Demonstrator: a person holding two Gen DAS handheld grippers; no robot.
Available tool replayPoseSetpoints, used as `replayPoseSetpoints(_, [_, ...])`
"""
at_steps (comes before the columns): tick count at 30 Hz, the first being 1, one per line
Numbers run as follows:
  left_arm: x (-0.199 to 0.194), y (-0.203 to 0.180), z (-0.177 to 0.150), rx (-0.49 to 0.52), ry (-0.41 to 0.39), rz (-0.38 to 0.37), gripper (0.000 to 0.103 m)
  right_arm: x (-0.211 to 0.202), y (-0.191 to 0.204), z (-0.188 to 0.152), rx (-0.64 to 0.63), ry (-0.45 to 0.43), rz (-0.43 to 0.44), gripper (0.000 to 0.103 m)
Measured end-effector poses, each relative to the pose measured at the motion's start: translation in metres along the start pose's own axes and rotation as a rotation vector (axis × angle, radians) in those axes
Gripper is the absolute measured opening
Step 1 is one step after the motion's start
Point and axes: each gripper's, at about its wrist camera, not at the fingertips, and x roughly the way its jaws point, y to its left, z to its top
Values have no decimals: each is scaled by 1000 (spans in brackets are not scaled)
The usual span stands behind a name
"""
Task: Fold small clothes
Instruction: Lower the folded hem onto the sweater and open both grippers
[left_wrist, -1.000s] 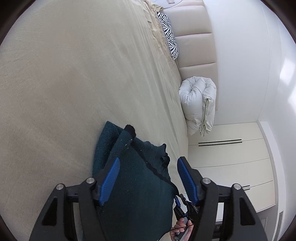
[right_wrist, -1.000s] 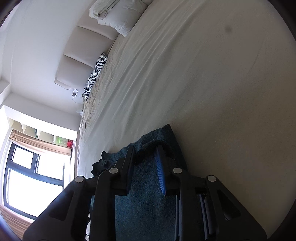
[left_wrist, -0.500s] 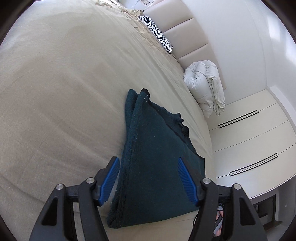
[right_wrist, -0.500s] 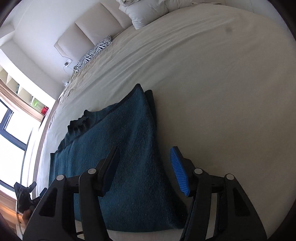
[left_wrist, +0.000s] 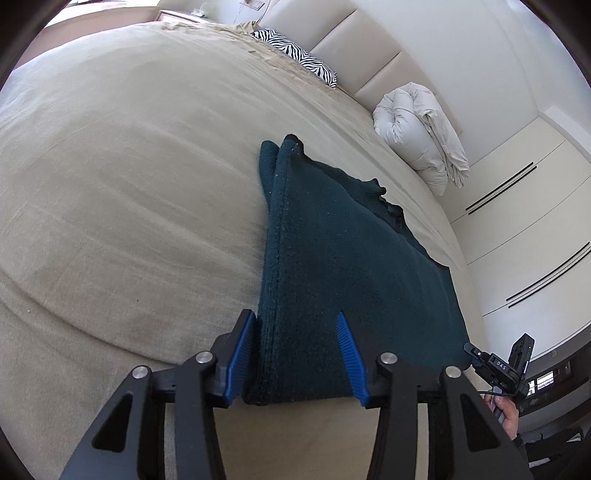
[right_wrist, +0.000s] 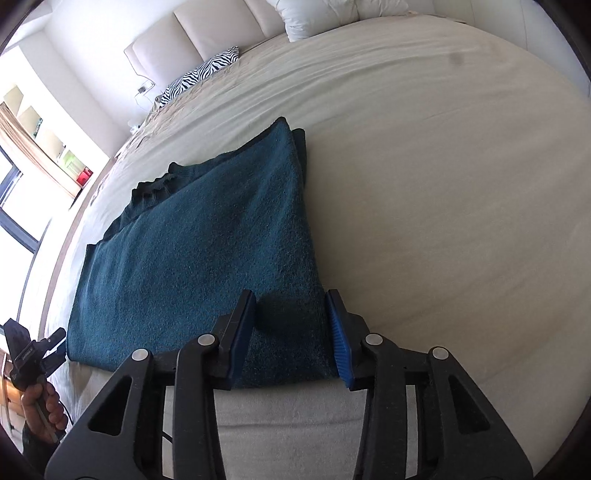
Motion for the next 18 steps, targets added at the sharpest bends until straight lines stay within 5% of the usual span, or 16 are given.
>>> replayPoseSetpoints(7, [-1, -4, -1, 27, -24, 39, 30, -3, -4, -1, -2, -12, 13, 31])
replayPoseSetpoints(15, [-1, 0, -1, 28, -20, 56, 14, -11, -13, -1, 23, -38, 6, 6])
replayPoseSetpoints(18, [0, 0, -1, 42, -15, 62, 11, -13, -9, -3, 3, -40, -17, 5])
